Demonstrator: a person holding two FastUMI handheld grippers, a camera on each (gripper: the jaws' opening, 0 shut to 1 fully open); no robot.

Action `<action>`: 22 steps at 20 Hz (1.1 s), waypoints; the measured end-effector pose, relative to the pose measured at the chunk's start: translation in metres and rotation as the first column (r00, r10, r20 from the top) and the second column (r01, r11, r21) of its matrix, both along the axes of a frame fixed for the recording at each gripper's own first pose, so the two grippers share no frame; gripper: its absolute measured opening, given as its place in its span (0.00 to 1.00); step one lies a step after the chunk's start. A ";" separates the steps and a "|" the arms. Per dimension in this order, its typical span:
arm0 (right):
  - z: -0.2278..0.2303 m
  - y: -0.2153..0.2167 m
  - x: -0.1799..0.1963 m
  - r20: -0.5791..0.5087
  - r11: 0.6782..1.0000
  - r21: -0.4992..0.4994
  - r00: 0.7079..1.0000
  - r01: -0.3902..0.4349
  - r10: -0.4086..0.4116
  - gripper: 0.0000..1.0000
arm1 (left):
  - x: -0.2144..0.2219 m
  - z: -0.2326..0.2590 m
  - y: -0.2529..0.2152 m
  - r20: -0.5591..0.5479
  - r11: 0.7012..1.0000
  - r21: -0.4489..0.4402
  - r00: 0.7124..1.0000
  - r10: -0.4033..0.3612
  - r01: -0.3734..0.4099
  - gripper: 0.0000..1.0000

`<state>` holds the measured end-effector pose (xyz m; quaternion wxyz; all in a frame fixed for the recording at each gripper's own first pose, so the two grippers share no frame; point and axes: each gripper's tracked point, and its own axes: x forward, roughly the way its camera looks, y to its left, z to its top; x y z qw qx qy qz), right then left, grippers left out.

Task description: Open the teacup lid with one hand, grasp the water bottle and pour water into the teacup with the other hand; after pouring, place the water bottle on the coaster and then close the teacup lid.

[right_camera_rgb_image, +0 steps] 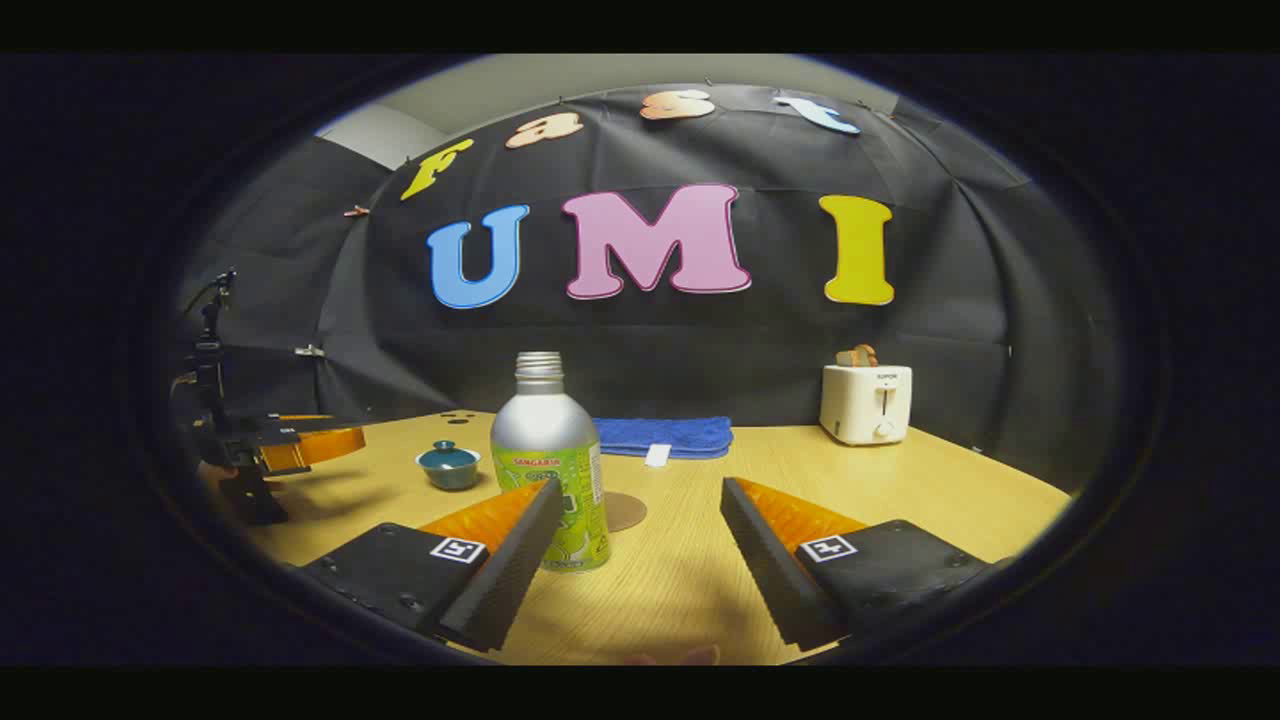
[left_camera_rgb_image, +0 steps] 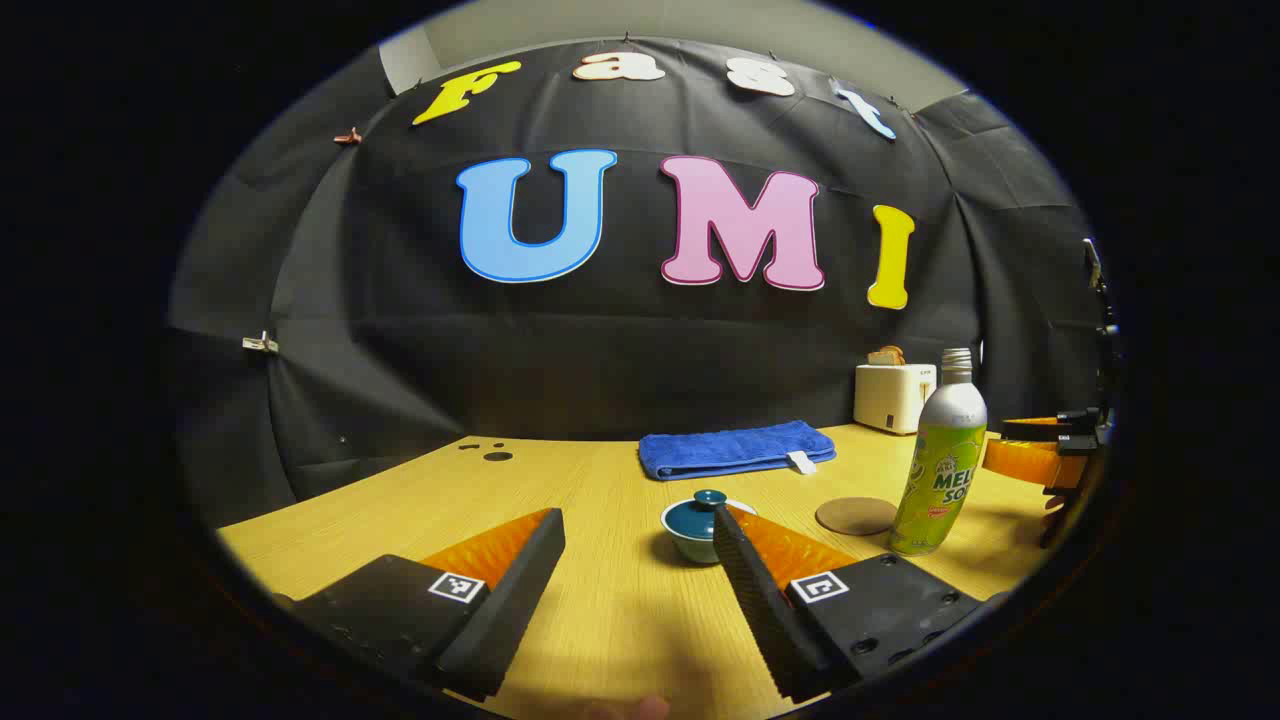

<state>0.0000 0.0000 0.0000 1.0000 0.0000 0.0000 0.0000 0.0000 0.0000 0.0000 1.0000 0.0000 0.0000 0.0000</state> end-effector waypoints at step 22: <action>-0.001 0.018 -0.007 -0.002 0.997 0.003 0.997 -0.077 0.077 0.98 | 0.027 0.002 -0.026 0.008 0.988 0.005 0.988 -0.157 0.157 0.95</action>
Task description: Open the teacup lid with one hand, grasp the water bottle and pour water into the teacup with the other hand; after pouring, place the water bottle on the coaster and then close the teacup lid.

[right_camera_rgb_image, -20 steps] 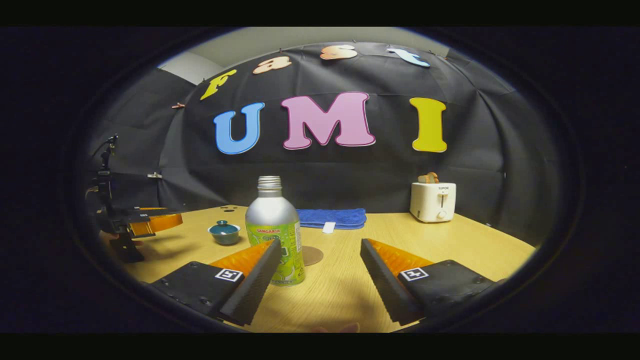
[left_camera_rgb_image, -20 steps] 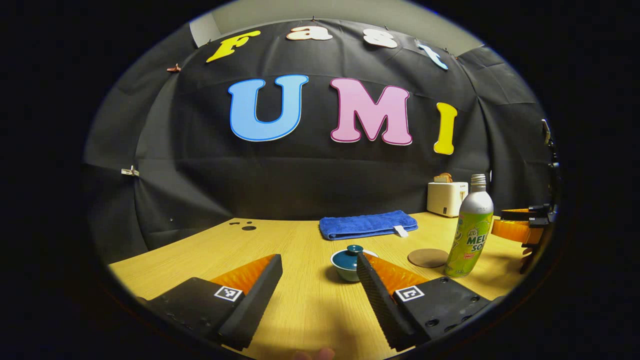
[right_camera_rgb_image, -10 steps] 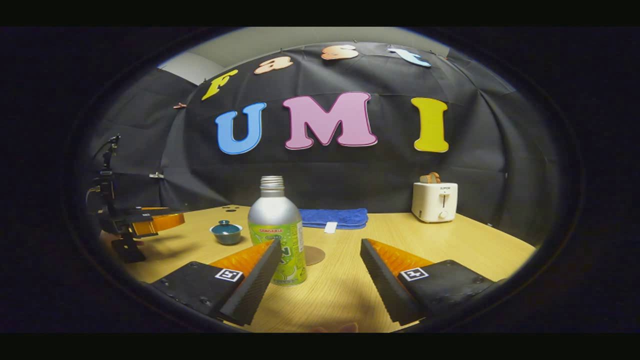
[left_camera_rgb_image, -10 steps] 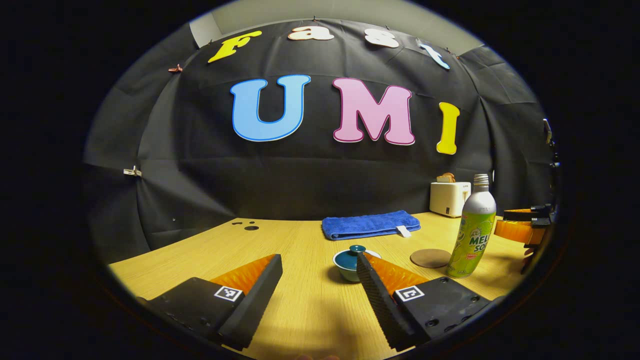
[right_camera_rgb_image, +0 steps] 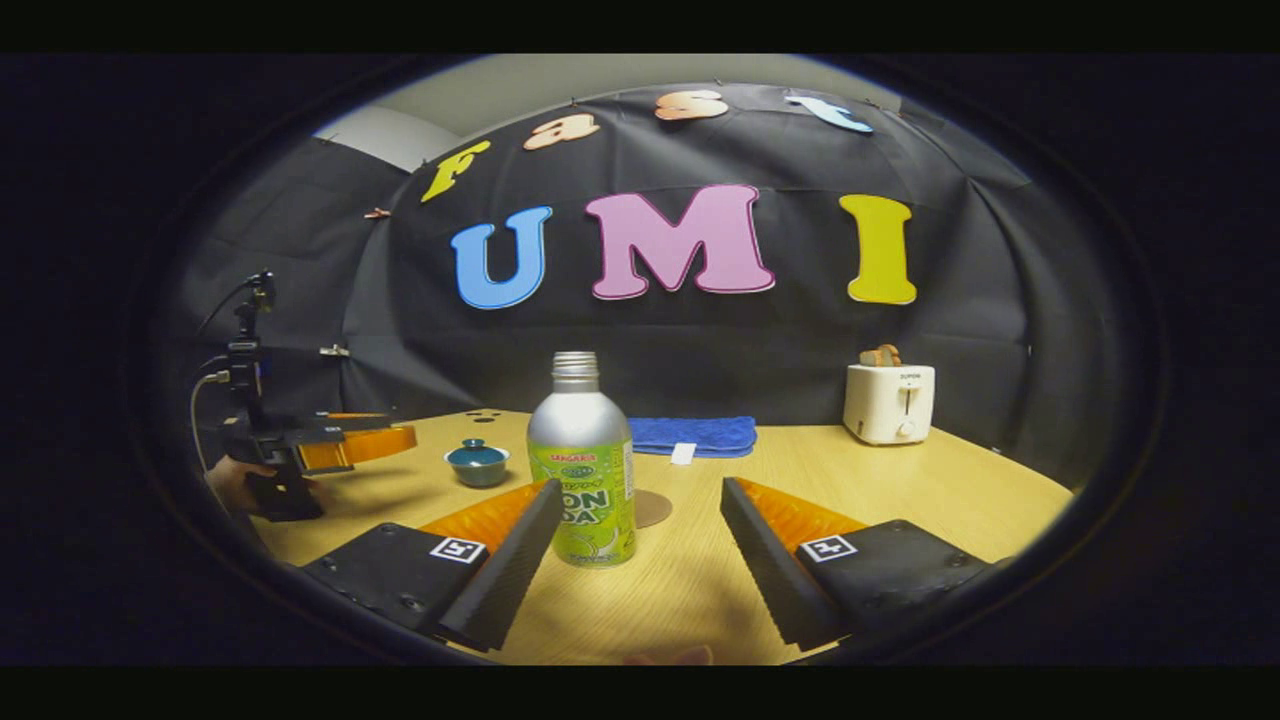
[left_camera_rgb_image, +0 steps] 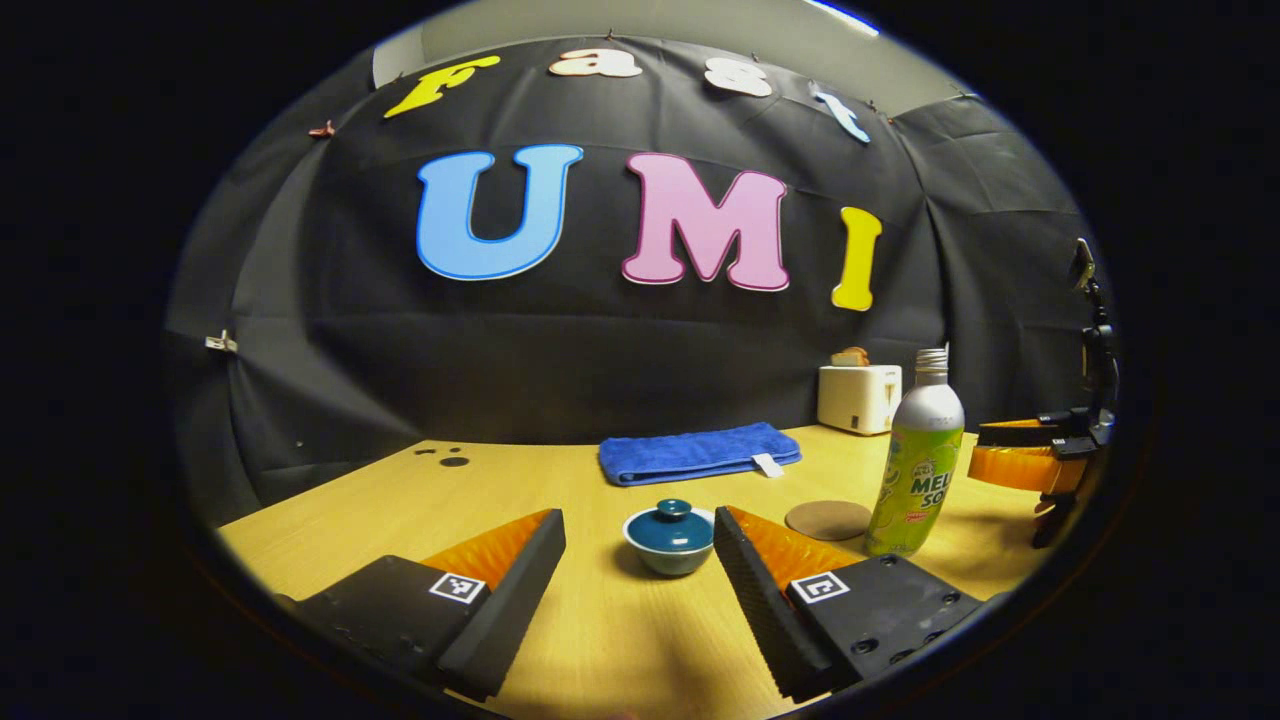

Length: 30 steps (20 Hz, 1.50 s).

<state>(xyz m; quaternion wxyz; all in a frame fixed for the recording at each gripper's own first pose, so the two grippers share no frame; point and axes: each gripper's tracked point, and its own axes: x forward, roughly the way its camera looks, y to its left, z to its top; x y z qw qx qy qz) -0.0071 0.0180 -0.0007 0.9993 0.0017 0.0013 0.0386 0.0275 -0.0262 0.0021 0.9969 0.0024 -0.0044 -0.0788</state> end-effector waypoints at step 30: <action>0.000 0.005 -0.001 -0.001 1.000 0.002 1.000 -0.026 0.026 0.98 | 0.075 -0.027 -0.036 -0.162 0.974 0.181 0.981 -0.107 0.136 0.33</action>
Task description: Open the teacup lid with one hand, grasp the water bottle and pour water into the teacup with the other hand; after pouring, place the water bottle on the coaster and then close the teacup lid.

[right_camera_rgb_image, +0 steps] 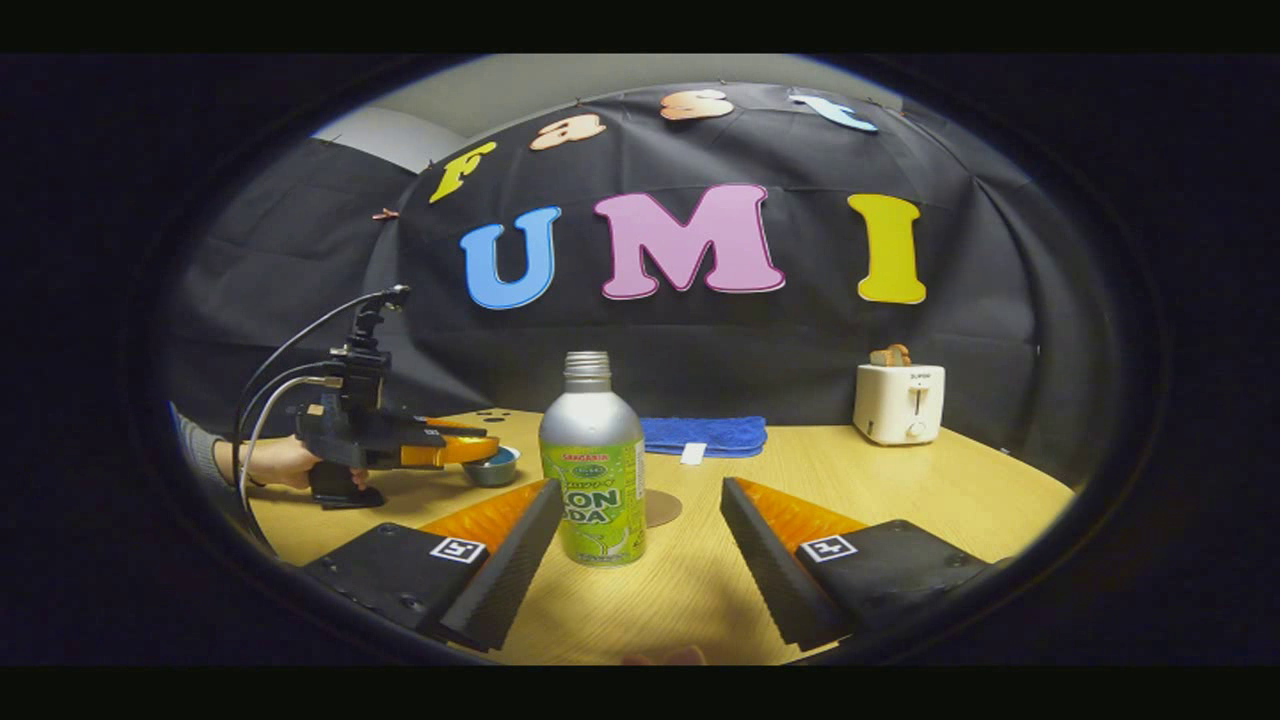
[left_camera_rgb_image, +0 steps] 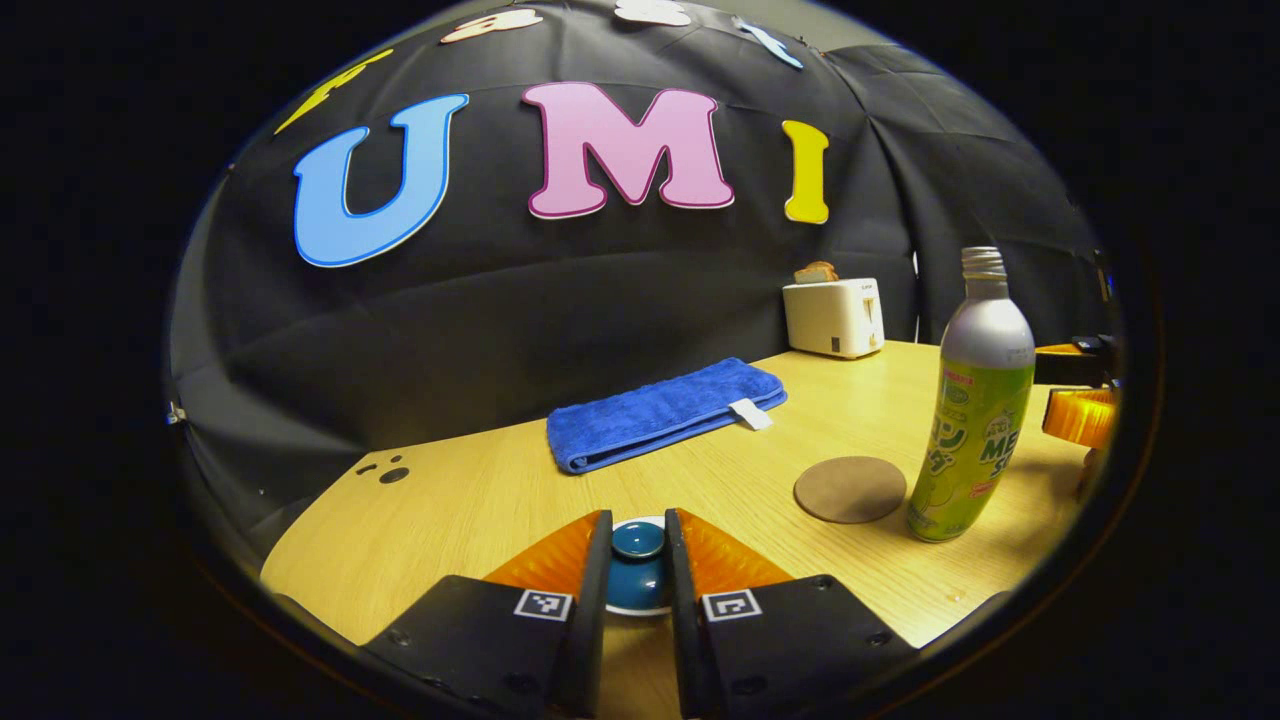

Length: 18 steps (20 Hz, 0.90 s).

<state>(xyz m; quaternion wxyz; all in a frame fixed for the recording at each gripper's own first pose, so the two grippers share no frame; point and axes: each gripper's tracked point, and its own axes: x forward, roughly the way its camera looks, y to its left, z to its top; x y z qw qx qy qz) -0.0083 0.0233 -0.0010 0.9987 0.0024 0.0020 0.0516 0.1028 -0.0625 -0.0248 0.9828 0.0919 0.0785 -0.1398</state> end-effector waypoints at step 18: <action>-0.002 0.038 0.040 -0.009 0.999 0.000 0.999 -0.044 0.044 0.98 | -0.092 0.043 0.064 0.152 0.934 -0.326 0.967 0.207 -0.148 0.31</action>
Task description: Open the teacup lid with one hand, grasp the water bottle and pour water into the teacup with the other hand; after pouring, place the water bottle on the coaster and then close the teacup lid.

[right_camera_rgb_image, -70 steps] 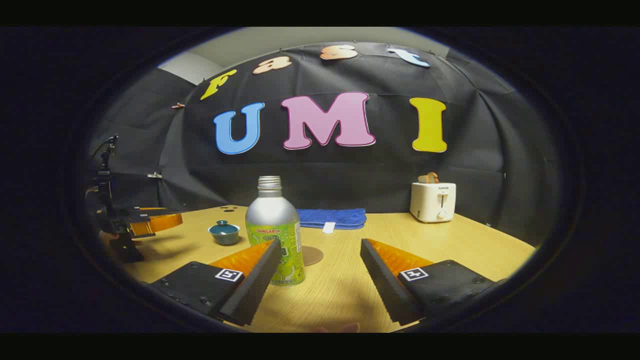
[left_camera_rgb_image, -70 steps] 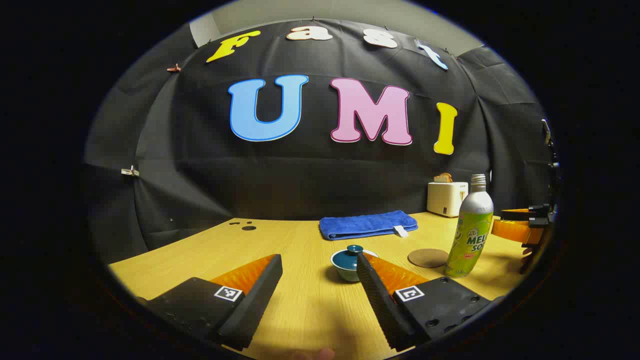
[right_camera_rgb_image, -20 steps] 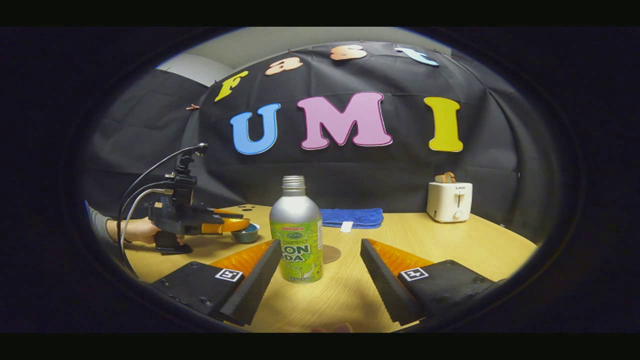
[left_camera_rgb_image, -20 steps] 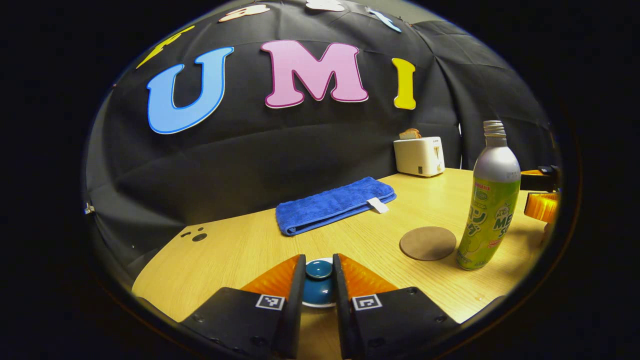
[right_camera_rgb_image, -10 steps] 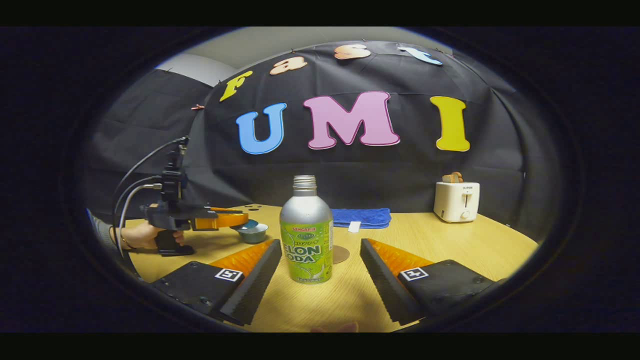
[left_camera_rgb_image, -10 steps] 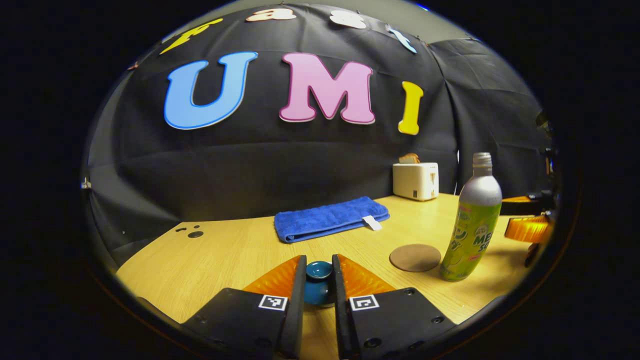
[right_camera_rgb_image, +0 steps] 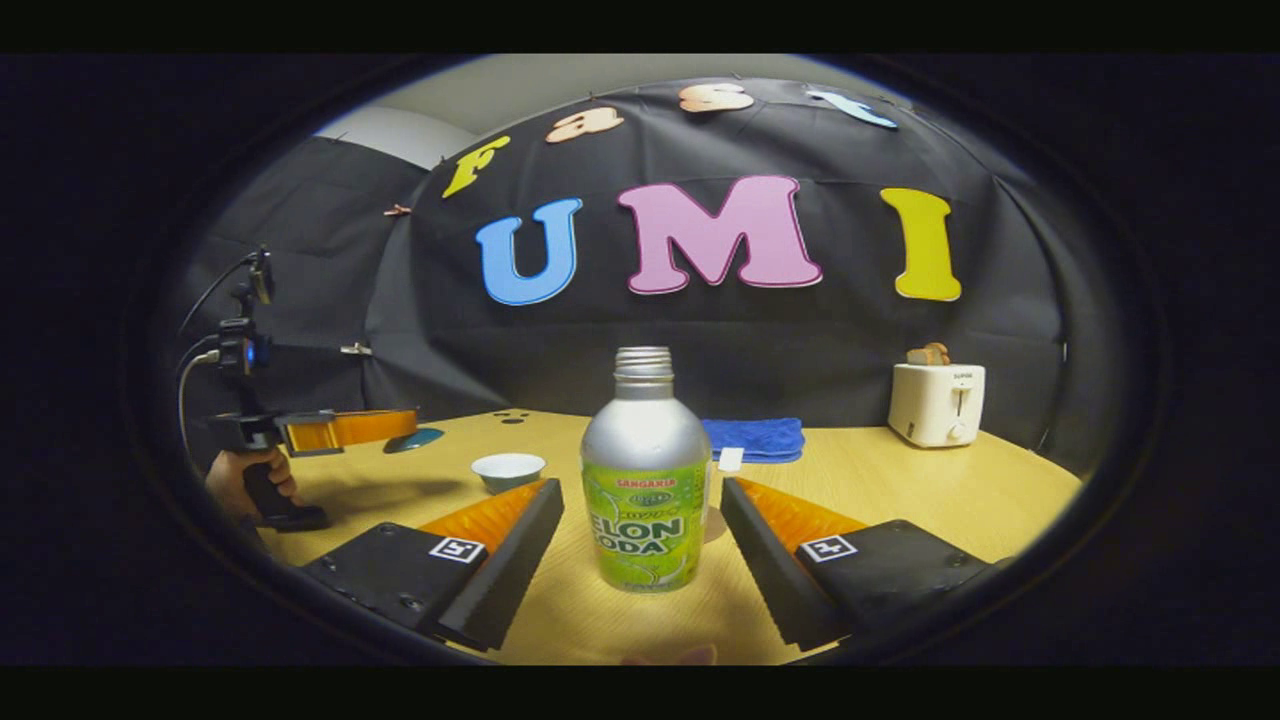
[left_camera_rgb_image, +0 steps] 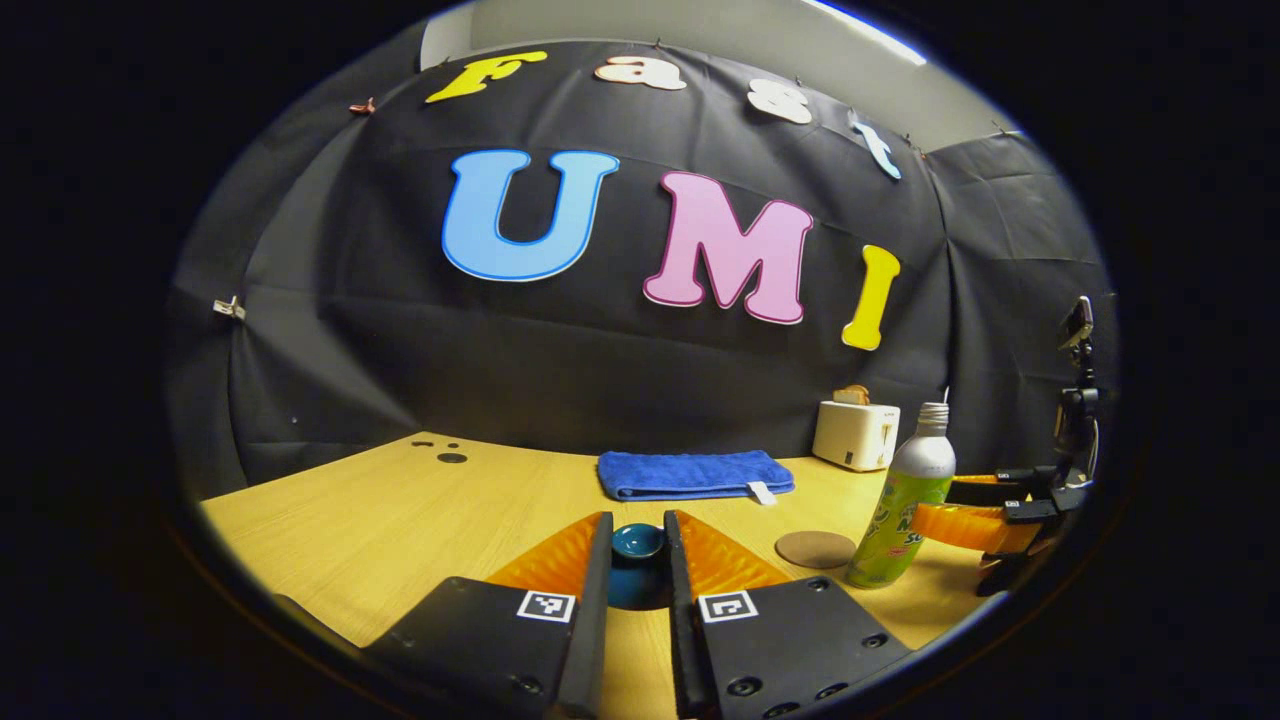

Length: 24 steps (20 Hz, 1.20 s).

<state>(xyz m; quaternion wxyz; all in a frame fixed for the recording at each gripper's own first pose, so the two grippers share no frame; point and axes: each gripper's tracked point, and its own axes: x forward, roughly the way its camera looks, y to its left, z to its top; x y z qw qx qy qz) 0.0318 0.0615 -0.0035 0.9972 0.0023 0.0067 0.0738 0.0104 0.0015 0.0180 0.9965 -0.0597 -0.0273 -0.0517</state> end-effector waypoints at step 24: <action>0.031 -0.002 0.050 0.064 0.912 -0.373 0.986 0.169 -0.157 0.77 | 0.003 -0.012 0.040 -0.040 0.997 -0.072 0.999 0.008 -0.010 0.31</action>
